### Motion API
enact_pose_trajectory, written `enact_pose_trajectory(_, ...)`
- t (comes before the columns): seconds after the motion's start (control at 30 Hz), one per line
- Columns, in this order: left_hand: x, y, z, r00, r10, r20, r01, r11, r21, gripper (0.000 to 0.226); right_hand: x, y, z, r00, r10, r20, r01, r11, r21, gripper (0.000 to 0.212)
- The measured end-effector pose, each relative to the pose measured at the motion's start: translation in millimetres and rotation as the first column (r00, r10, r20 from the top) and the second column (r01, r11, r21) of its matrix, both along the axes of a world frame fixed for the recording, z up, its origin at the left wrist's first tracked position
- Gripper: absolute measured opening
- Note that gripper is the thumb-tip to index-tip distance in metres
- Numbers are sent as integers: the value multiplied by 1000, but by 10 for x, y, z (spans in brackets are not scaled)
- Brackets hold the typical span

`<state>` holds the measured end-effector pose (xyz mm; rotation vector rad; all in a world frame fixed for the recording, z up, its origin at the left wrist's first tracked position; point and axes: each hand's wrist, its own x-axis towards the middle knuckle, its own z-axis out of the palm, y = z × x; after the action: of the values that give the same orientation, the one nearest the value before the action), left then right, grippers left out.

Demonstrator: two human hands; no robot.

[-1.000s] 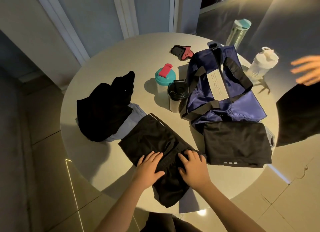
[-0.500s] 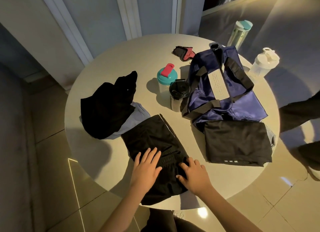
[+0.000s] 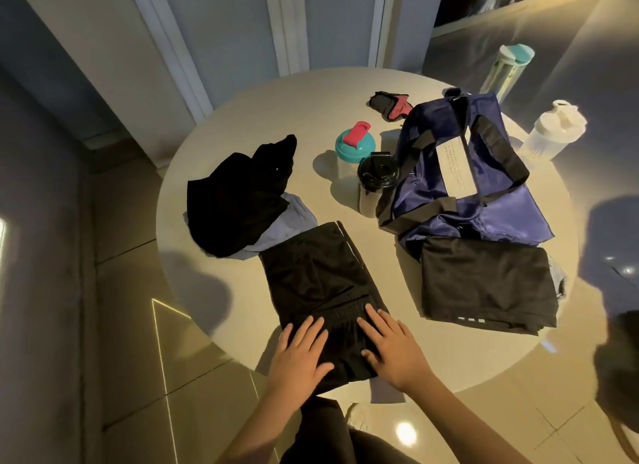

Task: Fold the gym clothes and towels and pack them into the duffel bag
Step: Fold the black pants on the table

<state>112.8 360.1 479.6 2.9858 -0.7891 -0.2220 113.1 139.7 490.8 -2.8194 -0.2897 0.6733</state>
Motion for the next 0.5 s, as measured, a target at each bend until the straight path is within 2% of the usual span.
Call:
enact_pose_trajectory(0.1,-73,108,-84,995,4,-95,3,998,69,70,0,6,-10,998,57,12,-57,998,3,101)
enact_pose_trajectory(0.17,-86,118,-43,995,-9,-96,18,995,100,83,-16,-15,17,997,71,2,-71,997,-12,109)
enact_pose_trajectory(0.23,-128,146,-64,996,-42,-77,50,993,106,92,-34,-46,48,992,126,-15,-126,991,-39,108)
enact_pose_trajectory(0.33,-135,227,-62,994,-75,-73,79,996,49,78,-52,-90,121,989,146,-12,-147,981,-128,93)
enact_pose_trajectory(0.37,-102,251,-44,993,-95,-66,97,995,28,71,-63,-110,103,986,167,-23,-169,978,-122,89)
enact_pose_trajectory(0.4,-61,272,-21,992,-118,-51,120,993,22,68,-84,-138,34,978,207,32,-203,974,-100,87)
enact_pose_trajectory(0.47,16,310,36,988,-146,-45,147,988,43,66,-109,-139,12,983,184,3,-183,981,-59,85)
enact_pose_trajectory(0.5,29,327,58,989,-144,-41,146,987,62,66,-118,-135,-7,984,172,44,-169,984,-48,82)
